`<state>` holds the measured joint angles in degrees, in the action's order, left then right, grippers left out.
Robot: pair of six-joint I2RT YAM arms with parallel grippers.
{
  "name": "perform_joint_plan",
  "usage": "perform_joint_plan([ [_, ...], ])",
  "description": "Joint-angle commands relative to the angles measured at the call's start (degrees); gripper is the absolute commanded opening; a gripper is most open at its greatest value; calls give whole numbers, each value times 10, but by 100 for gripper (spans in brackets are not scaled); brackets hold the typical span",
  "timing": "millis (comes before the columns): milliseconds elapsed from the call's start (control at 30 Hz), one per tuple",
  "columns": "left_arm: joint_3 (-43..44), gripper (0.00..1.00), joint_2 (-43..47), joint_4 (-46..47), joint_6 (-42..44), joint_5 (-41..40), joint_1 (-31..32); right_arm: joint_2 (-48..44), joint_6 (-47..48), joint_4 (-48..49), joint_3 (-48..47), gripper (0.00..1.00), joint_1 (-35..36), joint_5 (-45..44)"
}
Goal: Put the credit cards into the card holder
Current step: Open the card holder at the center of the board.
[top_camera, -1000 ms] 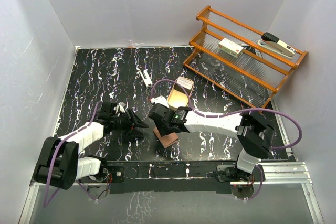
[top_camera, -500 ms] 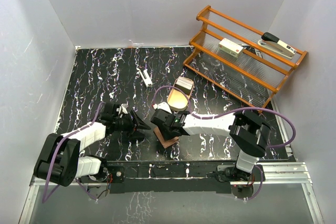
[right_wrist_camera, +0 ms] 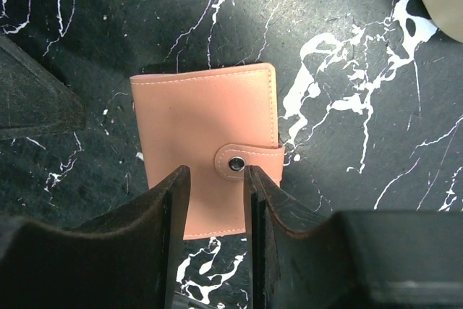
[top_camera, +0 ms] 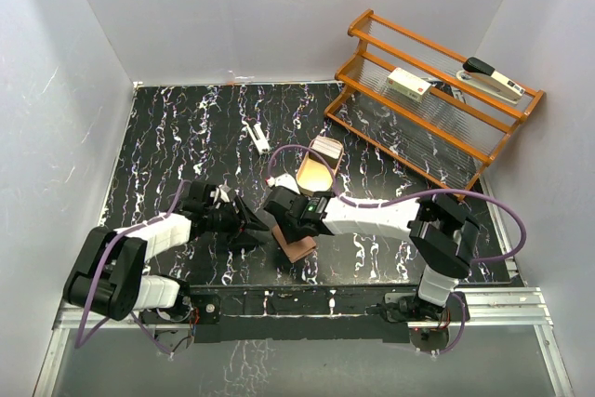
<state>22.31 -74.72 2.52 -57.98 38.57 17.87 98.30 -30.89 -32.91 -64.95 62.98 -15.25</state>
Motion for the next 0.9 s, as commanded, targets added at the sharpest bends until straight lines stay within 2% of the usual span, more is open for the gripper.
perform_joint_plan([
  [0, 2, 54, -13, 20, -11, 12, 8, 11, 11, 14, -16, 34, -6, -17],
  [300, 6, 53, -28, 28, -14, 7, 20, 40, 17, 43, 35, 30, -11, -30],
  [600, 19, 54, -34, 22, -11, -3, 32, 18, 11, 64, 57, 1, -12, -46],
  [867, 34, 54, -25, -16, 9, -19, 32, -26, -4, 74, 55, 0, -12, -33],
])
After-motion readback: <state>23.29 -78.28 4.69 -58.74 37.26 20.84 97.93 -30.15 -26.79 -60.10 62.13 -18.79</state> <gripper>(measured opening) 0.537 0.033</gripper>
